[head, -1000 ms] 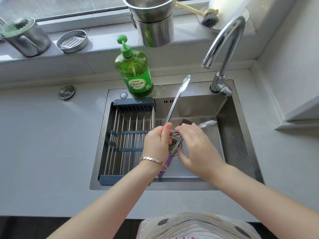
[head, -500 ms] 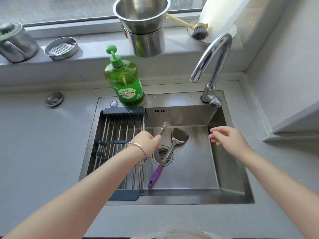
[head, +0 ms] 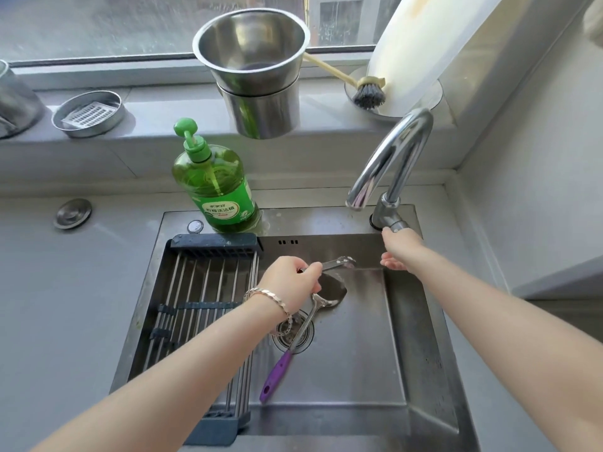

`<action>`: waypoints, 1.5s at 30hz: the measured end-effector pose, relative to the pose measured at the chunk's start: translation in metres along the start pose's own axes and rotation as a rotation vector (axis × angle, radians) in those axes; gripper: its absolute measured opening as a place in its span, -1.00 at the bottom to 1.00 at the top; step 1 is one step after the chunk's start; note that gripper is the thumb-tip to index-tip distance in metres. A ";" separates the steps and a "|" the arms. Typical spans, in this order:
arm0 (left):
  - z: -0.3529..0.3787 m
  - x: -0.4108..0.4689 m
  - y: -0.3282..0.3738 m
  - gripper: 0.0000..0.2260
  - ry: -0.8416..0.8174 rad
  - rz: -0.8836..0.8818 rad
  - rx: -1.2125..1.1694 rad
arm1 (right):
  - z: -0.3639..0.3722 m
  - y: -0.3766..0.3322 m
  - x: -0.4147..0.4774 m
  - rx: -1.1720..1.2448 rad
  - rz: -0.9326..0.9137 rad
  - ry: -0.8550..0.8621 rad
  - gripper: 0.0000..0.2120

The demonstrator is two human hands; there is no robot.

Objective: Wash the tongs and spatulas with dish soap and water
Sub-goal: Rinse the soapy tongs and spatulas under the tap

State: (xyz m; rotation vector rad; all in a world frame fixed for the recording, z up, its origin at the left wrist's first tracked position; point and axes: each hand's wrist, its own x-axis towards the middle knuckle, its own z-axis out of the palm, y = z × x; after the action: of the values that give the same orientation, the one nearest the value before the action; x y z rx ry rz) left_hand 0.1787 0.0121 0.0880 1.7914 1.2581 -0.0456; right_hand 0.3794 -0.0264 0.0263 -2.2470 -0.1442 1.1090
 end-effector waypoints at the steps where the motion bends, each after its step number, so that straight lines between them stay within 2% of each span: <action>1: 0.000 0.002 0.001 -0.70 0.002 -0.002 -0.008 | 0.002 0.000 0.003 -0.009 0.017 0.010 -0.70; 11: 0.007 0.003 0.015 -0.66 0.042 0.020 -0.135 | -0.001 0.007 0.013 -0.114 0.010 0.059 -0.63; 16: 0.005 0.000 0.018 -0.68 0.042 0.058 -0.113 | -0.002 0.011 0.017 -0.136 -0.001 0.058 -0.79; 20: 0.003 -0.003 0.017 -0.68 0.048 0.060 -0.127 | -0.004 0.018 0.023 -0.139 -0.019 0.050 -0.67; 26: 0.003 -0.007 0.012 -0.67 0.057 0.062 -0.156 | -0.003 0.018 0.016 -0.080 -0.003 0.066 -0.69; 28: 0.003 -0.008 0.010 -0.66 0.062 0.065 -0.177 | 0.000 0.016 0.005 0.006 0.018 0.020 -0.62; 30: 0.003 -0.009 0.007 -0.67 0.061 0.069 -0.192 | 0.007 0.015 -0.017 0.173 0.046 -0.100 -0.58; 32: 0.004 -0.010 0.002 -0.69 0.058 0.076 -0.214 | 0.017 0.014 -0.049 0.455 0.079 -0.307 -0.59; 35: 0.009 -0.011 -0.004 -0.70 0.034 0.084 -0.224 | 0.032 0.007 -0.090 0.976 0.083 -0.575 -0.75; 38: 0.011 -0.010 -0.005 -0.69 0.001 0.088 -0.199 | 0.044 -0.001 -0.102 1.152 0.052 -0.551 -0.83; 45: 0.008 0.011 0.011 -0.50 0.016 0.050 -0.067 | 0.050 -0.005 -0.107 1.063 -0.065 -0.449 -0.85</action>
State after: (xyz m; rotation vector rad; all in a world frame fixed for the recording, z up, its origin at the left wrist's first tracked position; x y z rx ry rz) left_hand 0.1953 0.0144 0.0849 1.7673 1.2123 0.0391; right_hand 0.2743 -0.0359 0.0795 -1.0428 0.1635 1.2309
